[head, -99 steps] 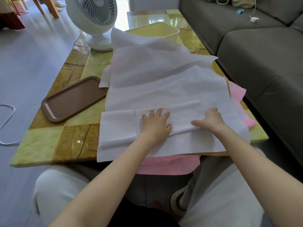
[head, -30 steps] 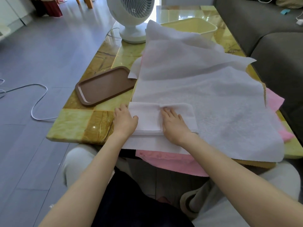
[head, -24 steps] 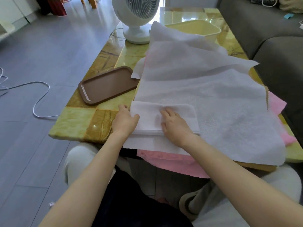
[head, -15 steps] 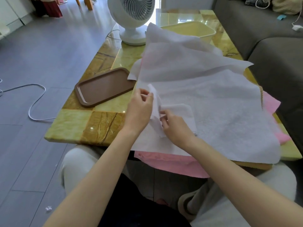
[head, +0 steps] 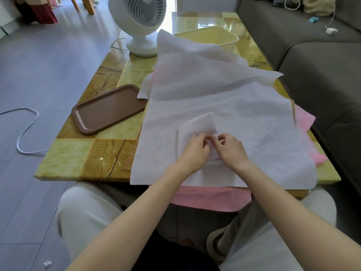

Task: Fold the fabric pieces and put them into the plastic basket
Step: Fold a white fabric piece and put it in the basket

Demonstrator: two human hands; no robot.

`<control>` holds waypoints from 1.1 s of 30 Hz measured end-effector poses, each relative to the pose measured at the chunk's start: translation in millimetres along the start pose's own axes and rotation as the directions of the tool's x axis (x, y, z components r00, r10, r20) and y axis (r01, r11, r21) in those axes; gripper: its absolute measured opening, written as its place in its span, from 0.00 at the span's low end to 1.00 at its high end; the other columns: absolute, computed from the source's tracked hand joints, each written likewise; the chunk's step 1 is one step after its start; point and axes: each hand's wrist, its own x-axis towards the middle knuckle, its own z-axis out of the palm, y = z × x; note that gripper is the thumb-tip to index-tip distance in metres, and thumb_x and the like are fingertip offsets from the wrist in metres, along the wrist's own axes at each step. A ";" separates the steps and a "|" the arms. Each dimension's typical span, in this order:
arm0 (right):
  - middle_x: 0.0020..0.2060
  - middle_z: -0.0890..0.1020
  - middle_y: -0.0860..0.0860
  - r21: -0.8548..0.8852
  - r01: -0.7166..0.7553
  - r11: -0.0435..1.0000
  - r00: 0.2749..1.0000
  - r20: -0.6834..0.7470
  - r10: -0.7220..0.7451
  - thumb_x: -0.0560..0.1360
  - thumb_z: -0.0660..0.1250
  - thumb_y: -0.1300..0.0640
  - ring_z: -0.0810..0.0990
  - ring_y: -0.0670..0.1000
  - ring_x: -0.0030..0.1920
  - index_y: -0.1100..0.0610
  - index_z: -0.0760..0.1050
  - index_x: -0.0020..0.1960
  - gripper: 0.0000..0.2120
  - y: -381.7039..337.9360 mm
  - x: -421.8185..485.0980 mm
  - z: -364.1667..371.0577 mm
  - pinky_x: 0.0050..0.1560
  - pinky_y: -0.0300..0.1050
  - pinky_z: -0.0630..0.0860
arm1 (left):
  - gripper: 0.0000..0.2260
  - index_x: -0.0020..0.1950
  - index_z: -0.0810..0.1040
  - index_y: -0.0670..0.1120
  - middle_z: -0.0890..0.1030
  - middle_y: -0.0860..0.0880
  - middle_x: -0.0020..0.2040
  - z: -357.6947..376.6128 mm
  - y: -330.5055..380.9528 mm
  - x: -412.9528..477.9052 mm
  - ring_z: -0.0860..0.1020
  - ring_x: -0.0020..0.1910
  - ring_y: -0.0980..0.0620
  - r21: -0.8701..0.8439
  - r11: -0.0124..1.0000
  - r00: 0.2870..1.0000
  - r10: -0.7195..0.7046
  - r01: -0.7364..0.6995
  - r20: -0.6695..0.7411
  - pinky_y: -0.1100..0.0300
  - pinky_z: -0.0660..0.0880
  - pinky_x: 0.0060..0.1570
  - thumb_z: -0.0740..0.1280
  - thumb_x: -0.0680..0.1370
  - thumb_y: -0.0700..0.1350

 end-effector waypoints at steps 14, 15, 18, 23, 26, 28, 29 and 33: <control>0.43 0.74 0.54 0.044 -0.099 0.994 0.990 0.103 0.094 0.76 0.65 0.52 0.75 0.56 0.48 0.64 0.68 0.54 0.16 4.3 19.4 -4.2 0.42 0.44 0.72 | 0.22 0.74 0.61 0.50 0.63 0.44 0.69 -22.3 -33.1 16.1 0.62 0.65 0.42 0.553 0.828 0.996 0.081 -0.089 0.038 0.51 0.63 0.61 0.58 0.79 0.46; 0.41 0.75 0.54 0.024 -0.086 0.996 0.986 0.144 0.082 0.76 0.65 0.52 0.75 0.55 0.45 0.65 0.72 0.51 0.14 2.7 20.5 -6.1 0.40 0.44 0.70 | 0.21 0.73 0.62 0.50 0.64 0.44 0.68 -23.8 -33.0 18.8 0.63 0.64 0.42 0.543 0.834 0.995 0.090 -0.098 0.041 0.51 0.63 0.61 0.58 0.79 0.46; 0.40 0.77 0.56 0.012 -0.044 0.999 0.990 0.137 0.042 0.75 0.64 0.55 0.75 0.55 0.42 0.61 0.74 0.42 0.09 -6.1 29.2 -21.4 0.40 0.44 0.67 | 0.18 0.70 0.67 0.47 0.69 0.44 0.63 -31.4 -34.0 31.0 0.67 0.61 0.42 0.492 0.864 0.993 0.114 -0.108 0.017 0.53 0.65 0.59 0.57 0.80 0.42; 0.46 0.80 0.60 -0.060 0.057 0.997 0.995 -0.081 -0.062 0.75 0.63 0.56 0.78 0.60 0.51 0.61 0.77 0.48 0.08 -29.1 66.4 -65.9 0.46 0.46 0.70 | 0.13 0.62 0.74 0.42 0.73 0.42 0.58 -49.6 -19.5 69.1 0.72 0.59 0.42 0.416 0.899 0.984 0.171 -0.136 -0.048 0.50 0.70 0.58 0.58 0.79 0.38; 0.49 0.79 0.59 -0.074 0.070 0.995 0.969 -0.230 -0.085 0.77 0.61 0.54 0.76 0.60 0.51 0.61 0.73 0.54 0.12 -45.3 97.7 -97.7 0.46 0.48 0.69 | 0.13 0.61 0.74 0.41 0.72 0.41 0.58 -65.5 3.3 107.0 0.72 0.58 0.42 0.413 0.897 0.966 0.226 -0.157 -0.124 0.49 0.71 0.57 0.58 0.78 0.37; 0.50 0.78 0.58 -0.052 0.080 0.995 0.949 -0.300 -0.091 0.77 0.60 0.54 0.76 0.60 0.53 0.62 0.71 0.57 0.13 -57.0 117.5 -115.5 0.47 0.48 0.68 | 0.14 0.62 0.74 0.41 0.72 0.40 0.58 -74.8 21.8 136.7 0.71 0.59 0.41 0.432 0.880 0.946 0.285 -0.195 -0.154 0.49 0.69 0.59 0.59 0.77 0.36; 0.51 0.78 0.58 -0.045 0.079 0.996 0.944 -0.319 -0.089 0.77 0.60 0.54 0.76 0.60 0.54 0.62 0.71 0.58 0.14 -61.7 127.7 -121.6 0.47 0.48 0.68 | 0.14 0.62 0.74 0.41 0.71 0.40 0.59 -78.4 30.4 151.3 0.70 0.60 0.41 0.452 0.867 0.935 0.312 -0.208 -0.168 0.50 0.68 0.60 0.59 0.77 0.36; 0.54 0.77 0.60 -0.092 0.060 0.994 0.937 -0.338 -0.088 0.77 0.59 0.54 0.75 0.61 0.54 0.63 0.69 0.57 0.14 -75.9 159.8 -131.8 0.48 0.49 0.69 | 0.18 0.66 0.71 0.41 0.69 0.41 0.66 -92.0 57.1 206.0 0.66 0.66 0.43 0.532 0.819 0.911 0.365 -0.216 -0.192 0.53 0.62 0.63 0.57 0.77 0.35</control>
